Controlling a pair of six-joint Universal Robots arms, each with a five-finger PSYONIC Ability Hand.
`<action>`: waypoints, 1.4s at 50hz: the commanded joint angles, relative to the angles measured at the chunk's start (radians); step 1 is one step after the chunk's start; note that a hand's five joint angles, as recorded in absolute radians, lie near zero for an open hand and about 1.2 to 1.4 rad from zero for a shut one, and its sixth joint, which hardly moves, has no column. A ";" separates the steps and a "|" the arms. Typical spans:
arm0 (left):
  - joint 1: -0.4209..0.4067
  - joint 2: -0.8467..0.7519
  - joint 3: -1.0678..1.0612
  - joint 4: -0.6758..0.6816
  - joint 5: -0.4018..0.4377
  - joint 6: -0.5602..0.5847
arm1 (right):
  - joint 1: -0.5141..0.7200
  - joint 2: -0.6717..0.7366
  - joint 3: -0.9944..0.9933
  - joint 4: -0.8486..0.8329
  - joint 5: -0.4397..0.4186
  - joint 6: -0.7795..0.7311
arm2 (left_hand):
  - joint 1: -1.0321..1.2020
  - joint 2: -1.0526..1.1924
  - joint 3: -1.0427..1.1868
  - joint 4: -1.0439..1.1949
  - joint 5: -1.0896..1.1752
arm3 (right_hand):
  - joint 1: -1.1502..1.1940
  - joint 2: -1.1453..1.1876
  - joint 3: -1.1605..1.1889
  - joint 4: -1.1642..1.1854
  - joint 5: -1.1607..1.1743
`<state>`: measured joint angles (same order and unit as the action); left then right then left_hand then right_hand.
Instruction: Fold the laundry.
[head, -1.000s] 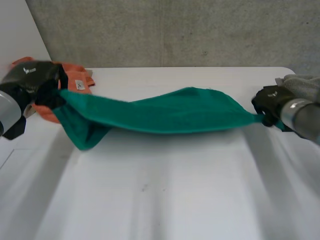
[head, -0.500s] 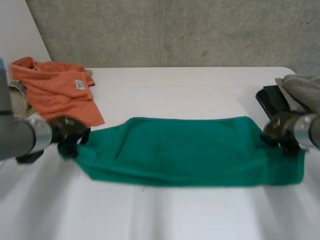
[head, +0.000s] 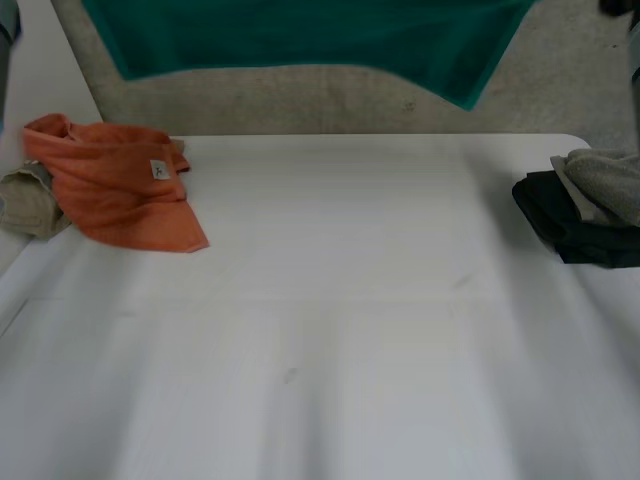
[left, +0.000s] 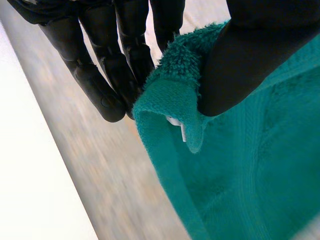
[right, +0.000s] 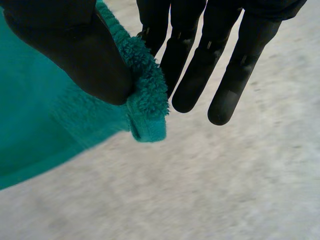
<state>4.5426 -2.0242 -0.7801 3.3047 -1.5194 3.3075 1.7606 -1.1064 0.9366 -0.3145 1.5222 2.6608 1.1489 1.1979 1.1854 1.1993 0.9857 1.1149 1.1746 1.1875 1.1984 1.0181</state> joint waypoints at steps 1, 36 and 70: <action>0.007 -0.054 -0.159 -0.039 0.008 0.017 | 0.037 0.091 0.042 0.104 -0.069 -0.024 | 0.247 0.198 0.211 0.197 0.236 | 0.281 0.222 0.209 0.198 0.204; 0.093 0.211 -0.878 -0.623 0.105 0.688 | -0.078 -0.104 0.535 0.938 -0.056 -0.748 | 0.247 0.198 0.211 0.197 0.236 | 0.281 0.222 0.209 0.198 0.204; -0.126 -0.433 0.130 -0.583 -0.154 0.379 | 0.103 0.404 0.053 0.361 0.213 -0.463 | -0.974 -1.023 -1.011 -1.025 -0.986 | -0.940 -1.000 -1.013 -1.024 -1.018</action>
